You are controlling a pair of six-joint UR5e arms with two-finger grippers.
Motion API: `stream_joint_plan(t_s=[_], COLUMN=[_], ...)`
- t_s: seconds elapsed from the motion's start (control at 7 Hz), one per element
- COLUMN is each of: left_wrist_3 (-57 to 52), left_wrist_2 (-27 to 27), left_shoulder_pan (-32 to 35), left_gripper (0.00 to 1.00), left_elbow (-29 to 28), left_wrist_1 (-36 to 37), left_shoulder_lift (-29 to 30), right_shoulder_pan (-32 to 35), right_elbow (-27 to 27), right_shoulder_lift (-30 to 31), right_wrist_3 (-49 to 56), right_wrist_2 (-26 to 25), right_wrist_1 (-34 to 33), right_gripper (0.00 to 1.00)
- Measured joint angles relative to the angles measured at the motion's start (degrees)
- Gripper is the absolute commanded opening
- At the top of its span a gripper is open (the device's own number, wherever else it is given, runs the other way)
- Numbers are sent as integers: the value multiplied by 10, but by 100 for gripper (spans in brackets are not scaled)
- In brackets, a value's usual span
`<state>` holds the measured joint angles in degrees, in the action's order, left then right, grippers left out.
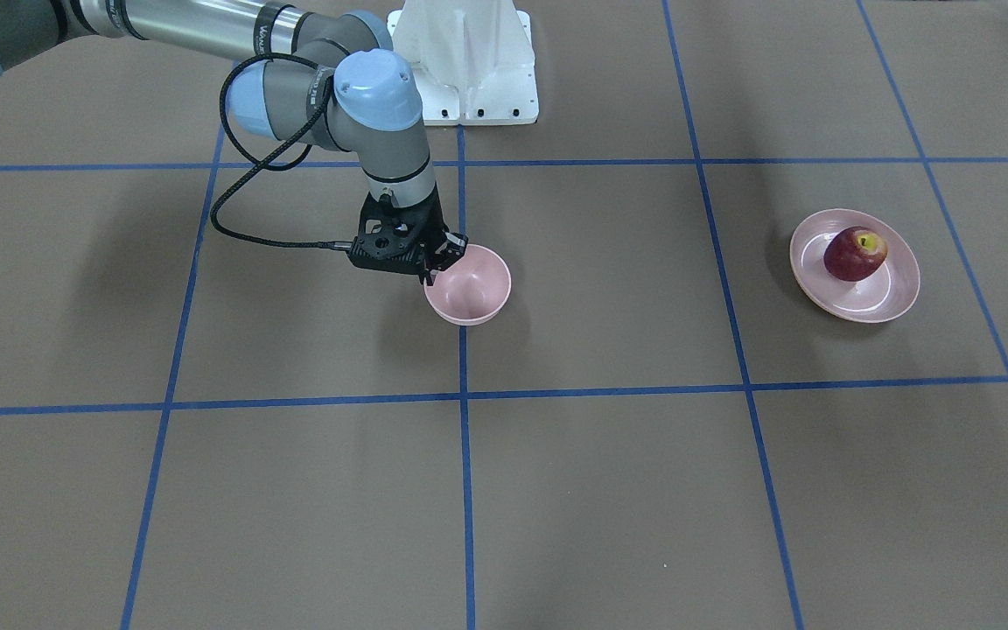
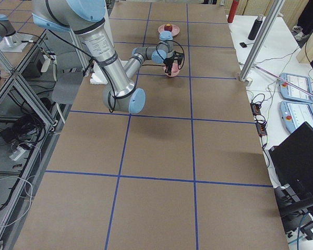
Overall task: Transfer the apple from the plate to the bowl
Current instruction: 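Carry the pink bowl toward the table center and set it down, then open the right gripper and withdraw it away from the bowl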
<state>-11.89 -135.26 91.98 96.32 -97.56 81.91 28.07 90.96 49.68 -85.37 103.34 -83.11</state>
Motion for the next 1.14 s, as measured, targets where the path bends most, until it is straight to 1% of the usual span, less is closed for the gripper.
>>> stream_joint_plan(t_s=[0.14, 0.43, 0.57, 0.71, 0.86, 1.0, 1.14], left_wrist_3=[0, 0, 1, 2, 3, 4, 3], left_wrist_2=[0, -1, 0, -1, -1, -3, -14], left_shoulder_pan=[0, 0, 0, 0, 0, 0, 0], left_gripper=[98, 98, 98, 98, 98, 98, 98], left_elbow=[0, 0, 2, 6, 12, 12, 9], left_wrist_1=[0, 0, -1, -1, -3, -6, -8], left_shoulder_lift=[0, 0, 1, 4, 12, 22, 26], right_shoulder_pan=[0, 2, 11, 34, 69, 115, 165], right_elbow=[0, 5, 23, 49, 64, 70, 72], right_shoulder_lift=[0, -1, -2, -1, 2, 14, 34], right_wrist_3=[-1, -3, -2, 2, 21, 70, 147], right_wrist_2=[0, 1, 7, 25, 54, 96, 131], right_wrist_1=[0, 2, 4, 4, 1, -9, -29], right_gripper=[100, 100, 100, 100, 100, 100, 100])
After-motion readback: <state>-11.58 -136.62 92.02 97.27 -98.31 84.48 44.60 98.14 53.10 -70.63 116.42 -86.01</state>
